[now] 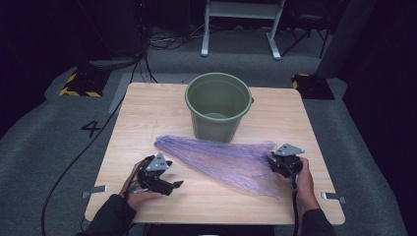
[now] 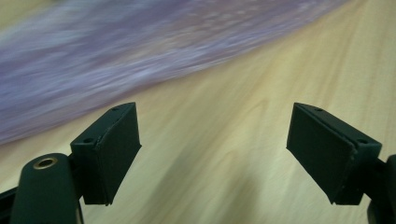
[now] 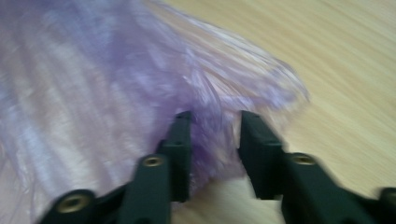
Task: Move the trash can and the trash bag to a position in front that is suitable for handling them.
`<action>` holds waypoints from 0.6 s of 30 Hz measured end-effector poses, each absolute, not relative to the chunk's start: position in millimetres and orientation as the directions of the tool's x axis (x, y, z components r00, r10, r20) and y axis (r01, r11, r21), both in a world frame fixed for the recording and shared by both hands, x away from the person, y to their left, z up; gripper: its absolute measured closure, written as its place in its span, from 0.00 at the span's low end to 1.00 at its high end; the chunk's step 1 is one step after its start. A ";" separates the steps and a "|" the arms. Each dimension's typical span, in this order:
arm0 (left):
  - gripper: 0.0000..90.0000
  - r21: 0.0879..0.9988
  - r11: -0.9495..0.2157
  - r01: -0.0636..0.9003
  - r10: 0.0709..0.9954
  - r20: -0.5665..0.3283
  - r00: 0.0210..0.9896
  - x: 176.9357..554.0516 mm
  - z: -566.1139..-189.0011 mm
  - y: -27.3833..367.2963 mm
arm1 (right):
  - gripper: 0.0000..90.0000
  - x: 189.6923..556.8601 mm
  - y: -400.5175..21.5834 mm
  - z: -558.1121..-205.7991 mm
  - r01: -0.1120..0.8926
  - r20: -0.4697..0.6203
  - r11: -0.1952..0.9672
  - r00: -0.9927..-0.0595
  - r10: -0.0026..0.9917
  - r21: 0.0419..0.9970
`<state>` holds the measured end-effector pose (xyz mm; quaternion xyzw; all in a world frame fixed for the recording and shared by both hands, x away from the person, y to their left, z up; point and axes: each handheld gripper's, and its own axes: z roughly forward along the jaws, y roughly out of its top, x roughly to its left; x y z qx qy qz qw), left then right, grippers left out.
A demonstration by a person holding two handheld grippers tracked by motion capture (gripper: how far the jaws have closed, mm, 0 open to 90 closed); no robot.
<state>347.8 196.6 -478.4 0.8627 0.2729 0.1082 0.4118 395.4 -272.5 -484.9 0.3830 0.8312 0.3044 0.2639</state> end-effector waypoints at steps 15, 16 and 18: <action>0.22 0.764 -0.503 0.403 0.621 -0.005 0.784 391.8 -482.9 214.8 | 0.26 390.9 -325.4 -460.2 0.543 -0.052 0.415 -0.562 0.826 0.730; 0.22 0.762 -0.501 0.411 0.620 -0.014 0.784 393.6 -485.2 213.4 | 0.27 388.7 -328.0 -459.2 0.540 -0.053 0.403 -0.549 0.834 0.739; 0.22 0.757 -0.497 0.424 0.614 -0.039 0.788 396.1 -488.3 211.8 | 0.27 382.1 -331.9 -453.3 0.520 -0.049 0.373 -0.533 0.844 0.768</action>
